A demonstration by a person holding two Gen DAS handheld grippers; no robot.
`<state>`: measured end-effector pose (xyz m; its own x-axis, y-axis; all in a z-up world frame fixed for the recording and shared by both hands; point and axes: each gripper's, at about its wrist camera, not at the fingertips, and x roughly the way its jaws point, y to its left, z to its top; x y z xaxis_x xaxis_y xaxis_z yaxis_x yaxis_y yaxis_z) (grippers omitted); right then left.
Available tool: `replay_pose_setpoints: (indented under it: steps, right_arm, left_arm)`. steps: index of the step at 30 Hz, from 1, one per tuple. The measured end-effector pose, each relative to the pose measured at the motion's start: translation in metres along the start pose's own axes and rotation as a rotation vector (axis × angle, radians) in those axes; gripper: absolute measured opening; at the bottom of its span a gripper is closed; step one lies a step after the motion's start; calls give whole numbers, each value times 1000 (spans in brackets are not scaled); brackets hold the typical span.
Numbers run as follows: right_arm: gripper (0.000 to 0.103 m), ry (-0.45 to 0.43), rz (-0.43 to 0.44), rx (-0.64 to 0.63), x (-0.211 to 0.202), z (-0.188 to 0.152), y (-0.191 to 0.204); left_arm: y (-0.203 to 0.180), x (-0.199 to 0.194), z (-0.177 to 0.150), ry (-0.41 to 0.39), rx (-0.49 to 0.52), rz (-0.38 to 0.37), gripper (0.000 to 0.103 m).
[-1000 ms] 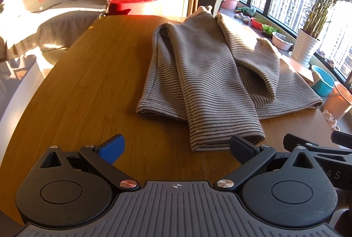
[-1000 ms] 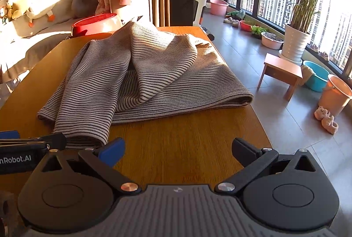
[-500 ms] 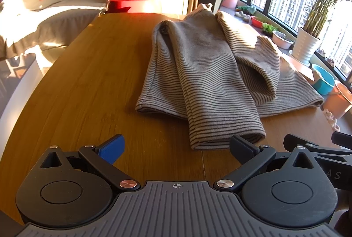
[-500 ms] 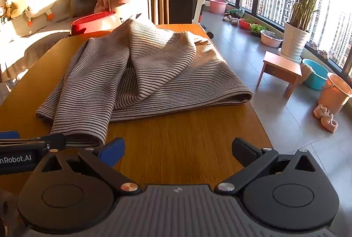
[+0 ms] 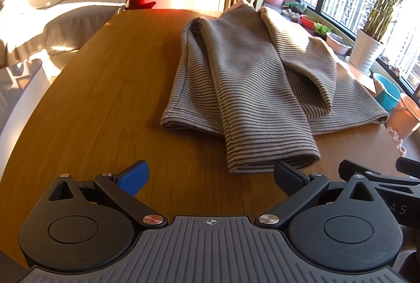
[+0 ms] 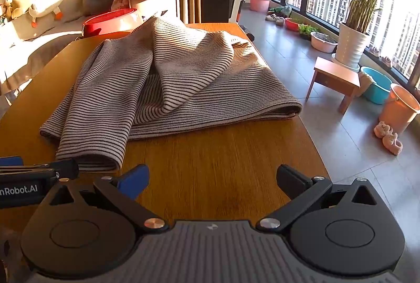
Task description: Fold clothes
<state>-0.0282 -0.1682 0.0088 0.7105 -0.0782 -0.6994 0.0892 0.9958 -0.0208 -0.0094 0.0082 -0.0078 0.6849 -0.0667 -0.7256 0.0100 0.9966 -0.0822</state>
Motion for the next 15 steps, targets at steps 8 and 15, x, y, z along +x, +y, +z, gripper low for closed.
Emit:
replay_pose_setpoints:
  steps: [8,15]
  right_arm:
    - [103,8,2,1,1,-2,-1]
    - [103,13,3,3,1,-1,-1]
  left_arm:
    - [0,1,-1,3,1,3,103]
    - [-1,1,0,5,1,6,103]
